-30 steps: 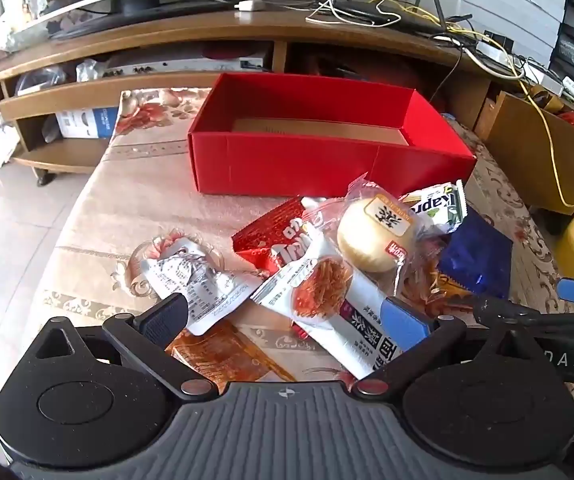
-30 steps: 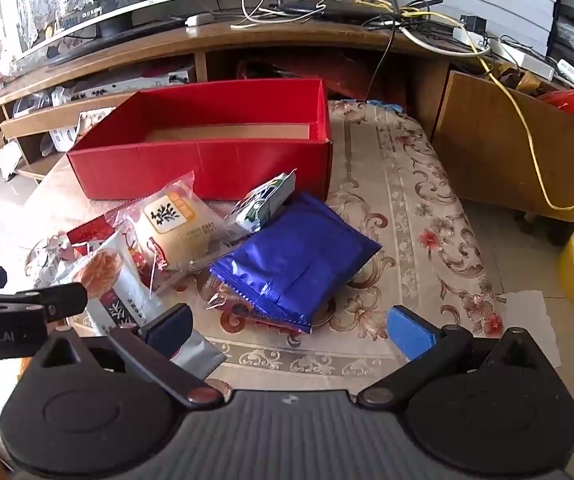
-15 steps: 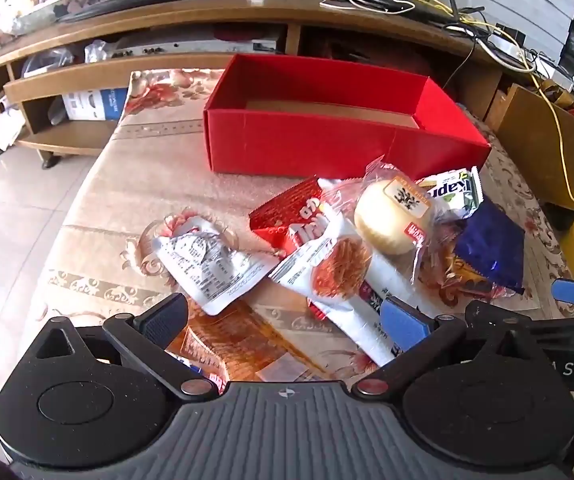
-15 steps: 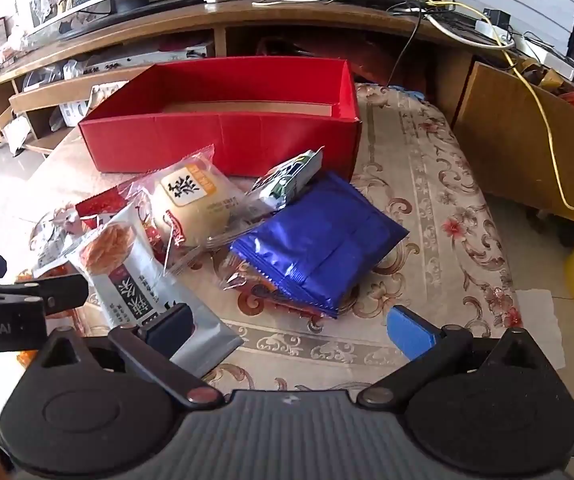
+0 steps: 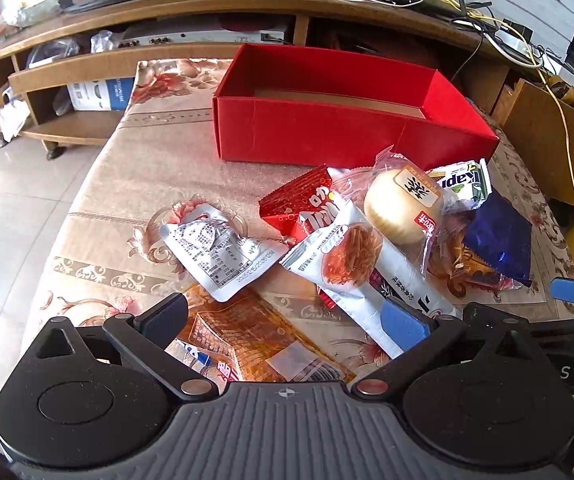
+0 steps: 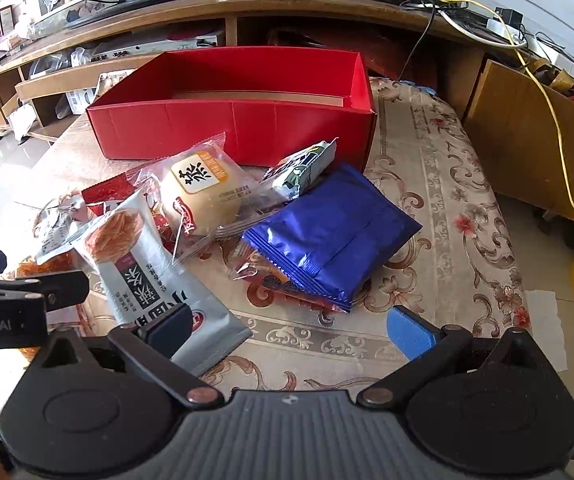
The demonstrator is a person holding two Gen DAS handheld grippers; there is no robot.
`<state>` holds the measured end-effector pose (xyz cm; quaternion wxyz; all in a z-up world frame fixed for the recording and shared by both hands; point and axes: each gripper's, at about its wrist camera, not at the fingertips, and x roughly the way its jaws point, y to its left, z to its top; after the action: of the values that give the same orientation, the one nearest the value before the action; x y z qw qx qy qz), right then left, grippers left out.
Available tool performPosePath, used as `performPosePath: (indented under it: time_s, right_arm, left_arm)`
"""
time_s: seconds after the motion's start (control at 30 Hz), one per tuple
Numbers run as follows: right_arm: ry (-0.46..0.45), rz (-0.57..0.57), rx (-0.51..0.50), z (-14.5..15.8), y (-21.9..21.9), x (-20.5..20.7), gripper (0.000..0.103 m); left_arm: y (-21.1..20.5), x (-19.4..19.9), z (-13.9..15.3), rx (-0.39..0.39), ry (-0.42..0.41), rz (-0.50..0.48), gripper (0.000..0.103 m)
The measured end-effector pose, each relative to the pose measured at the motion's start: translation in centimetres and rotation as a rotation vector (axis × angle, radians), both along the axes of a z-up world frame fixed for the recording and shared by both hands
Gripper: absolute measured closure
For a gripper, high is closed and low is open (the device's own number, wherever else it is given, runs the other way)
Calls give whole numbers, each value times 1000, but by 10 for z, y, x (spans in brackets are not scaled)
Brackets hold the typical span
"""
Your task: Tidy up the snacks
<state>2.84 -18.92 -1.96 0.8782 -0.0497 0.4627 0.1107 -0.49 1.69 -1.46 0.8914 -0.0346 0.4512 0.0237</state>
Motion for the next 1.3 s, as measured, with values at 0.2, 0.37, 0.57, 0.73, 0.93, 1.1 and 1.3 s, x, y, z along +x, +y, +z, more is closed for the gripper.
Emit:
performPosePath:
  time_s: [0.2,0.37,0.57,0.73,0.93,1.1,1.3]
  right_arm:
    - [-2,0,1,1,0,1,0]
    - [-1,1,1,0,0,1,0]
    - [0,0,1,0,0,1,0]
    - [1,1,1,-1,1,0,0]
    - [4,2,-1,-3,1,0,0]
    - [9,5,-3,-3,2,1,0]
    - [18,12,-8,-4,4,3,0]
  left_arm:
    - [-1,-1,-1,8,3,-6,0]
    - [-1,-1,-1,10,2,-7,0]
    - [-1,-2,-2,11,2,-7,0]
    - [-2,-2,-2,13,1,-6,0]
    - [-2,-2,-2,14,1,-7,0]
    - [-3,-3,-2,15,1,-7,0]
    - [-4,-4,-3,18,5,-7,0]
